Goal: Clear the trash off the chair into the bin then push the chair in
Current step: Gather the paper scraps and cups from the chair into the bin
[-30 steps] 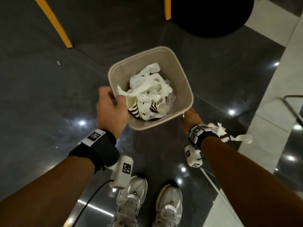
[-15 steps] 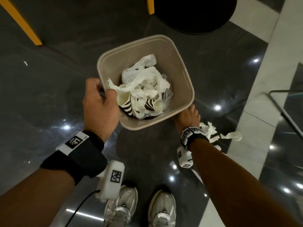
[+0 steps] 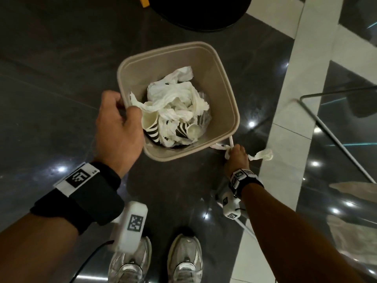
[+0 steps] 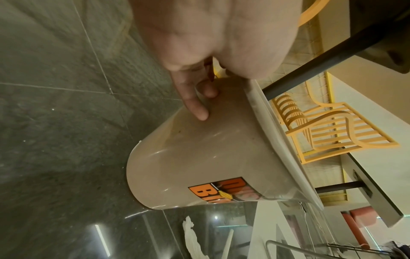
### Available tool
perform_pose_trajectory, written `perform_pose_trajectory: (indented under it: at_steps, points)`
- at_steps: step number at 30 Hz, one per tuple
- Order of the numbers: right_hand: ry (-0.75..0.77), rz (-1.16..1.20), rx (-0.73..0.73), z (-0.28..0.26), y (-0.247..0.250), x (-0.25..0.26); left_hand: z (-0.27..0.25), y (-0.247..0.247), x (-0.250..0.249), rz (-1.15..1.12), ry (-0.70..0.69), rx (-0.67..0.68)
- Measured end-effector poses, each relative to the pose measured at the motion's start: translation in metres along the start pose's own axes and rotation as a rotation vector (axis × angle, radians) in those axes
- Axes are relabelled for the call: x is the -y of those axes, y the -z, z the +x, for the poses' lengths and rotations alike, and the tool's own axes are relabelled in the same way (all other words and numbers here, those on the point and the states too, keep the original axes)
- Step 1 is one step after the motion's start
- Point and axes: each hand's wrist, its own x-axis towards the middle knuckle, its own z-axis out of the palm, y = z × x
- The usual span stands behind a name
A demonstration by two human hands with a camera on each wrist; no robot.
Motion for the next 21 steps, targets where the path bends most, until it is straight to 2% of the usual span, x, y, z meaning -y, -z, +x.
perform_pose_trajectory:
  at_steps: [2, 5, 8, 10, 14, 17, 19, 21]
  points:
    - [0.008, 0.05, -0.1, 0.001, 0.009, -0.001, -0.002, -0.003, -0.003, 0.0, 0.0, 0.012]
    - [-0.133, 0.153, -0.176, 0.01, 0.019, -0.014, -0.004, -0.009, -0.007, -0.016, 0.003, 0.037]
    - [-0.394, 0.236, -0.155, 0.022, 0.022, -0.029, -0.003, -0.012, -0.01, -0.03, 0.004, 0.034]
    - [-0.5, 0.215, -0.089, 0.027, 0.019, -0.034, -0.003, -0.013, -0.011, -0.035, -0.004, 0.038]
    - [-0.446, 0.098, -0.058, 0.027, 0.008, -0.03, -0.003, -0.017, -0.011, -0.044, 0.001, 0.027]
    - [-0.37, 0.172, -0.014, 0.018, 0.008, -0.017, -0.005, -0.018, -0.012, -0.044, 0.008, 0.029]
    - [-0.384, 0.255, 0.008, 0.005, 0.014, -0.008, -0.006, -0.014, -0.011, -0.012, 0.027, 0.057]
    - [-0.395, 0.367, -0.036, -0.012, 0.026, 0.002, -0.008, -0.01, -0.011, 0.037, 0.035, 0.096]
